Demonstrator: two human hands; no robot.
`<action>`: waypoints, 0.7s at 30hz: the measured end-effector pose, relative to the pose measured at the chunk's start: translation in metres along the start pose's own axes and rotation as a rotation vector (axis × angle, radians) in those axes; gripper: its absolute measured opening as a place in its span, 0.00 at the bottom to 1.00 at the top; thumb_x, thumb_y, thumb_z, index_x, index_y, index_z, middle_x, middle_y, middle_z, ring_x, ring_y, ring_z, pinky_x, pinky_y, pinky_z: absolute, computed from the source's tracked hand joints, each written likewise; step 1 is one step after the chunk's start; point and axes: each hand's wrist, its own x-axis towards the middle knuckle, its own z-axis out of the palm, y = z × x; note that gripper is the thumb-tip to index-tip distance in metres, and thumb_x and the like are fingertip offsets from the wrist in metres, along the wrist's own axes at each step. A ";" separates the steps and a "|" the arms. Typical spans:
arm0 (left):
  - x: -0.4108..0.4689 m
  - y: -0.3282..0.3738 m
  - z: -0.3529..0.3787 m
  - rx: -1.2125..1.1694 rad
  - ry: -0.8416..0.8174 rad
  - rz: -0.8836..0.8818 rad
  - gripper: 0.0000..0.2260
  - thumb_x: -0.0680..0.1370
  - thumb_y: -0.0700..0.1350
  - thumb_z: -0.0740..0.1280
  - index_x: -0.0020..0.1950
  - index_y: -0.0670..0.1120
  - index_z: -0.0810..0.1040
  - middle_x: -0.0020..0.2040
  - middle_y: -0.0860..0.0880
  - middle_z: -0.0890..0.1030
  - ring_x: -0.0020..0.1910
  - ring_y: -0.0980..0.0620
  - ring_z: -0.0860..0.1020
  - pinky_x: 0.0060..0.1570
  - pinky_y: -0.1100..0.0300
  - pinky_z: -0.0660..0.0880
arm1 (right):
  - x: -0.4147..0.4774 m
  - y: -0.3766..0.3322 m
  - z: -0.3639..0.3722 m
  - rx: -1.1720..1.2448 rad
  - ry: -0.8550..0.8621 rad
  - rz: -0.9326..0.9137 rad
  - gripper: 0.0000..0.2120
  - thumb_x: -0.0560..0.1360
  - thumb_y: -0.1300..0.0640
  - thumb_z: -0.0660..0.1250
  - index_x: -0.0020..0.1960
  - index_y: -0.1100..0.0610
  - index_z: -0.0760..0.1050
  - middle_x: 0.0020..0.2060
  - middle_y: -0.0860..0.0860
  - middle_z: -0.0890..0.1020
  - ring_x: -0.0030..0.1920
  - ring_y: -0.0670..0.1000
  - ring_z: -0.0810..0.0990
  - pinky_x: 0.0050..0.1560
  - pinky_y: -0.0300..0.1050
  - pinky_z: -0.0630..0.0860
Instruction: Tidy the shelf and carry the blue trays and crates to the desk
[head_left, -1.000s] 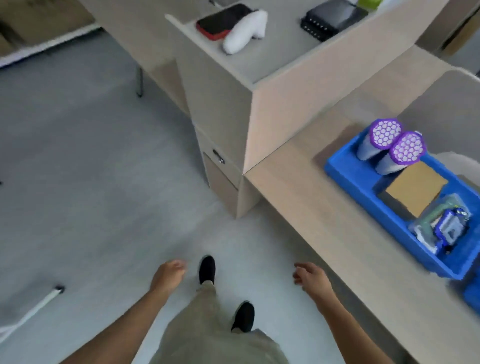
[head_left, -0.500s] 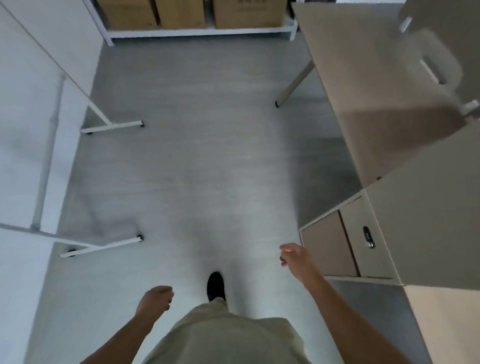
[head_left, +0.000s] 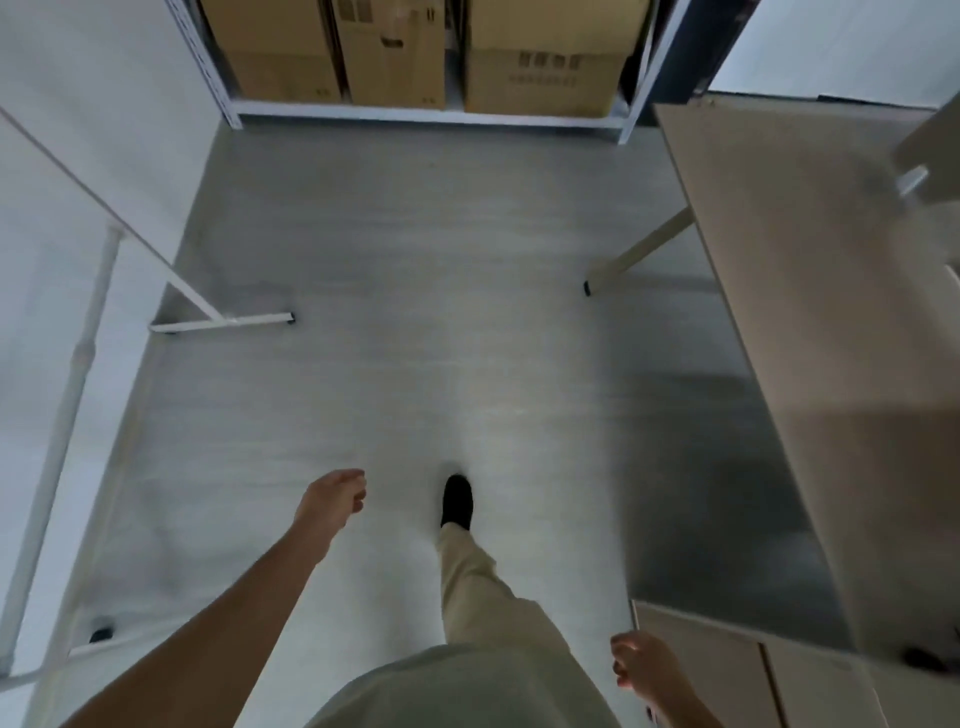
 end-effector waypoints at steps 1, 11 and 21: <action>0.017 0.022 -0.005 0.001 0.018 -0.002 0.08 0.78 0.44 0.66 0.56 0.47 0.80 0.44 0.47 0.82 0.40 0.50 0.80 0.38 0.59 0.69 | 0.010 -0.031 -0.004 -0.015 -0.028 -0.006 0.06 0.78 0.64 0.65 0.52 0.64 0.80 0.33 0.54 0.80 0.33 0.53 0.79 0.32 0.41 0.77; 0.146 0.170 -0.053 0.007 0.106 -0.210 0.08 0.79 0.40 0.65 0.54 0.40 0.81 0.41 0.42 0.79 0.36 0.47 0.75 0.34 0.58 0.65 | 0.114 -0.465 -0.031 -0.090 -0.065 -0.297 0.08 0.78 0.64 0.63 0.44 0.57 0.79 0.34 0.54 0.81 0.28 0.45 0.80 0.32 0.36 0.77; 0.343 0.364 -0.095 0.074 0.129 -0.361 0.04 0.79 0.36 0.64 0.45 0.39 0.77 0.33 0.42 0.74 0.30 0.48 0.70 0.26 0.59 0.65 | 0.220 -0.798 -0.032 -0.067 -0.014 -0.414 0.08 0.77 0.63 0.63 0.47 0.53 0.78 0.36 0.51 0.81 0.35 0.49 0.80 0.37 0.38 0.75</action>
